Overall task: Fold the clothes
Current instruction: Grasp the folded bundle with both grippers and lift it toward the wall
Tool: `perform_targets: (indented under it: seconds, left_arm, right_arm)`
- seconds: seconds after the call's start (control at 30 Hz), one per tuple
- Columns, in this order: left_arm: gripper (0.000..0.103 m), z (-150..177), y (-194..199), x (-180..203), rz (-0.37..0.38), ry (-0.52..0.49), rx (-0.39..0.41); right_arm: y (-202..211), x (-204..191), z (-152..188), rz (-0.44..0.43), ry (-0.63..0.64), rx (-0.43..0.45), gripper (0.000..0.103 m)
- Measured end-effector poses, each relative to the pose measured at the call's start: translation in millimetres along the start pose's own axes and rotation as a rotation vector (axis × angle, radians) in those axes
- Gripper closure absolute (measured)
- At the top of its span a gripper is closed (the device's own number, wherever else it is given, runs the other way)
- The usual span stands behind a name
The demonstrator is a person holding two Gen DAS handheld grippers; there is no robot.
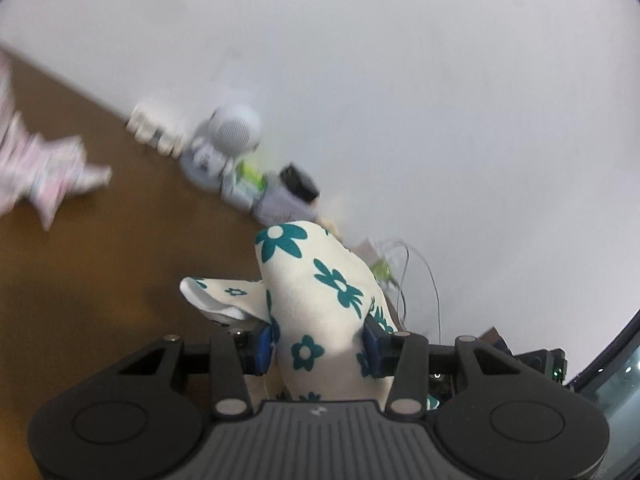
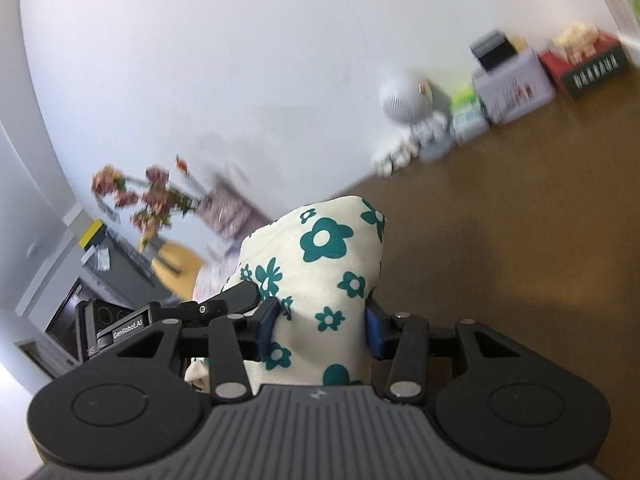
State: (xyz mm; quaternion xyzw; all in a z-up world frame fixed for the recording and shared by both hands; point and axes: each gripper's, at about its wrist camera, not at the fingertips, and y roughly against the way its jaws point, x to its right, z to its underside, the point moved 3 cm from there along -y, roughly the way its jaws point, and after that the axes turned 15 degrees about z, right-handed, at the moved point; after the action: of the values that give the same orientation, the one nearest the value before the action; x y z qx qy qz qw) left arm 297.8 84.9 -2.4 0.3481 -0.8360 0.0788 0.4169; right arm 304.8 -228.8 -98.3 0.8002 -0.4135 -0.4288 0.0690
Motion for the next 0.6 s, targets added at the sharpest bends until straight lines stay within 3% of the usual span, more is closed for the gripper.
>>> perform_targets:
  seconds: [0.17,0.3,0.6]
  left_arm:
    - [0.06,-55.1,-38.5,-25.6,-0.01,-0.021,0.031]
    - [0.06,-80.8,-77.9,-65.4,-0.038,0.018,0.049]
    - [0.059,-85.9,-151.1,-137.8,-0.063,0.101,0.061]
  right_arm:
    - [-32.4,11.7,-49.3,0.028,-0.025,0.084,0.059]
    - [-72.6,38.3,-77.1,0.068,-0.066,0.115,0.059]
    - [-135.2,97.8,-111.6,0.173,-0.118,0.119,0.059]
